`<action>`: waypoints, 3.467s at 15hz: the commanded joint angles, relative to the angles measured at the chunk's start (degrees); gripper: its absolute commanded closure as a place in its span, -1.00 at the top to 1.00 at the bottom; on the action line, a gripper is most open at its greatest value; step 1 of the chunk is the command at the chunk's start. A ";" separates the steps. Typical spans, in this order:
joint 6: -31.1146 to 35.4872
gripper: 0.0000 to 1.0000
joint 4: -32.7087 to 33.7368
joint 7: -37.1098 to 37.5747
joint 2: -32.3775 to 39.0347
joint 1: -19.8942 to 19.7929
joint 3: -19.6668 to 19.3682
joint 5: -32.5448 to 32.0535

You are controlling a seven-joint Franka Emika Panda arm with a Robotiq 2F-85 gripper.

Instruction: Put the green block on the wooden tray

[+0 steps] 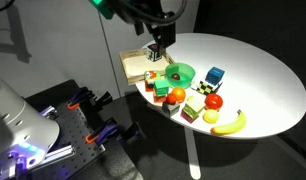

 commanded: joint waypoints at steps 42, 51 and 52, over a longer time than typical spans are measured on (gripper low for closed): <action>13.04 1.00 6.86 15.74 27.89 -1.06 15.17 0.76; 17.40 1.00 7.46 19.70 35.30 -1.19 15.68 -0.67; 18.19 1.00 7.44 20.42 36.19 -1.09 15.82 -0.93</action>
